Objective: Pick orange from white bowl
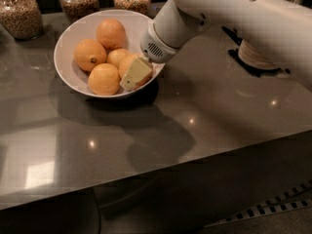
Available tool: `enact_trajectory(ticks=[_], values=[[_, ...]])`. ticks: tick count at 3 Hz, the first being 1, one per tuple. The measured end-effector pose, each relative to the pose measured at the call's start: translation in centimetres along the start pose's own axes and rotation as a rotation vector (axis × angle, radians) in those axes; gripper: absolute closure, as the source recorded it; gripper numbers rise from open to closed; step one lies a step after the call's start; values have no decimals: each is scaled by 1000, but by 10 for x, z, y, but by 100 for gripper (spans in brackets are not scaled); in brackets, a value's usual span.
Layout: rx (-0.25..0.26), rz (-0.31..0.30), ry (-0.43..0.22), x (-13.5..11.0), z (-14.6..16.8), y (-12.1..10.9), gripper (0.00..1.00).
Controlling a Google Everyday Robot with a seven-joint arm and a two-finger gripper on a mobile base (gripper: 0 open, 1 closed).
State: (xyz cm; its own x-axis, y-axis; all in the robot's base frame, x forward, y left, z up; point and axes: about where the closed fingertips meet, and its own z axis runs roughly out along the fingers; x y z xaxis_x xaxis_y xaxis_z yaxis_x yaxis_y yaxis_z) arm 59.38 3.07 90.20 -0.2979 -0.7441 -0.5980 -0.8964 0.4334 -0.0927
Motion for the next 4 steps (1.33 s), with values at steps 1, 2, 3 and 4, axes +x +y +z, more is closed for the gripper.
enact_trajectory(ticks=[1, 2, 3, 4], values=[[19, 0, 3, 4, 8, -8, 20], [39, -8, 9, 6, 17, -15, 20], [49, -17, 8, 5, 27, -20, 26], [54, -28, 6, 2, 35, -22, 45]])
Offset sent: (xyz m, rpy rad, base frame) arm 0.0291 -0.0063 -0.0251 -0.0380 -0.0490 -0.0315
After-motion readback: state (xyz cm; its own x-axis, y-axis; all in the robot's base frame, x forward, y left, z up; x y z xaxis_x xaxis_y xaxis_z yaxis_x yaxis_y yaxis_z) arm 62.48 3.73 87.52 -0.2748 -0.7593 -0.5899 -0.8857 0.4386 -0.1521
